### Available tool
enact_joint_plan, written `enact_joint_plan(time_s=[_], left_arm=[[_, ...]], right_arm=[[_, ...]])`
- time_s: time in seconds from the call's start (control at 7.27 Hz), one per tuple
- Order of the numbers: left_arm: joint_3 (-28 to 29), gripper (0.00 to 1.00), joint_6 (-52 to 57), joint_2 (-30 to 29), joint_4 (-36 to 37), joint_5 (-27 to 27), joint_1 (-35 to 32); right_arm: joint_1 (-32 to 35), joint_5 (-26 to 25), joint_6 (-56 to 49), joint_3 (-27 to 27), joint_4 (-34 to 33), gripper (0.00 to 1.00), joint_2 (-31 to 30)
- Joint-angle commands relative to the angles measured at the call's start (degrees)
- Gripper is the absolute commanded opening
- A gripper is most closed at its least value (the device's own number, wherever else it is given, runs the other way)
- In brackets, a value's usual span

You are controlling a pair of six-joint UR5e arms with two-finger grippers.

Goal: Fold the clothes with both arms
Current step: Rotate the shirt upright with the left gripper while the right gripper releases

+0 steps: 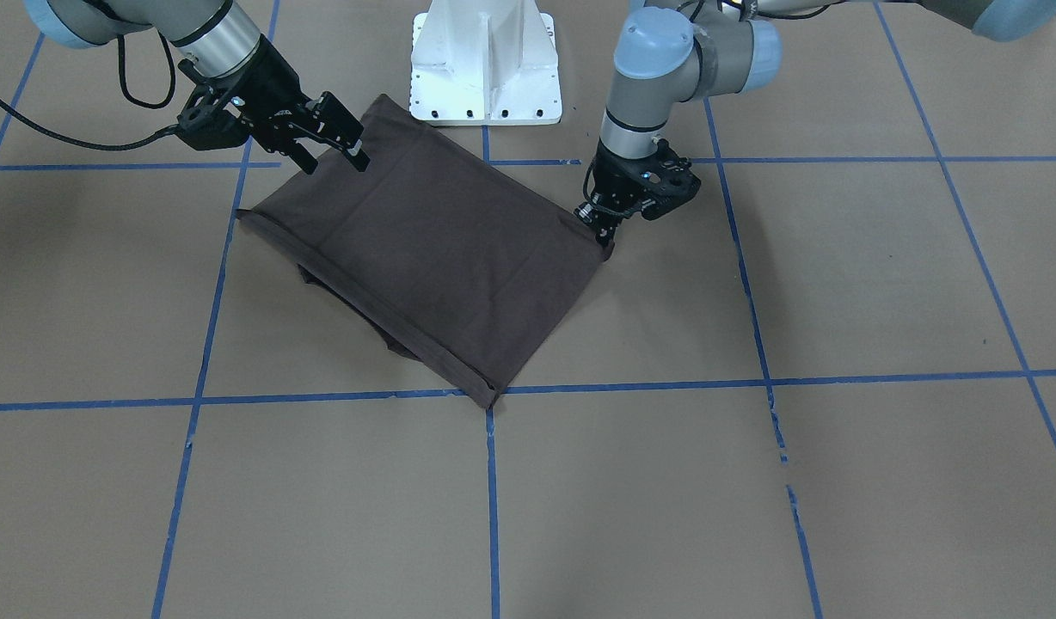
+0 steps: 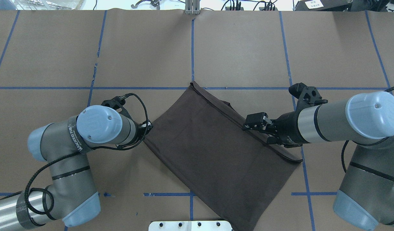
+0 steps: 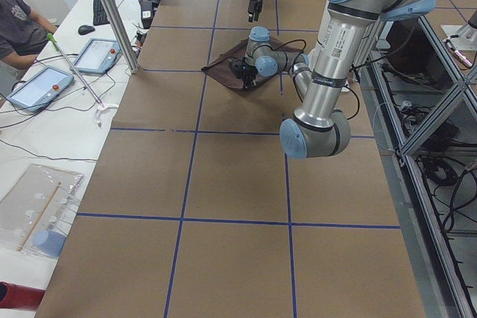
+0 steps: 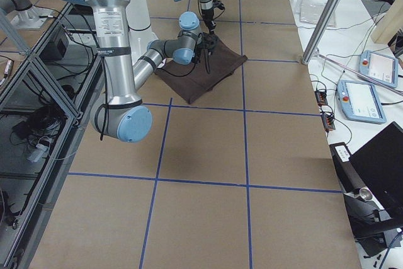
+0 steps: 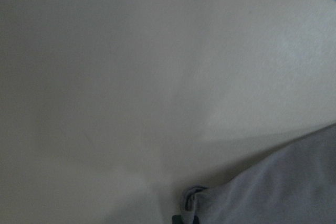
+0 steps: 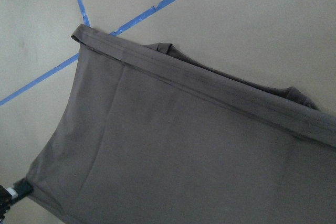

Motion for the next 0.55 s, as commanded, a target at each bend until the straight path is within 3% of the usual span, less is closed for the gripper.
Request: enact_joint_plan(time_s=[0.0,0.14,0.41], left_arm=[[11.9,0.00,7.0,-8.1,-1.4,3.7,-6.3],[20.9,0.00,10.3,-11.9,-6.5,5.2,-9.3],[30.2,0.00,19.3,-17.6,-10.4,7.3,-13.4]], right_arm=[[0.4,-0.2,0.0,0.0,0.0,1.00,0.0],[0.6,-0.5,0.0,-0.1,0.0,1.00,0.0],[1.3,-0.5,0.0,-0.6,0.0,1.00,0.0]])
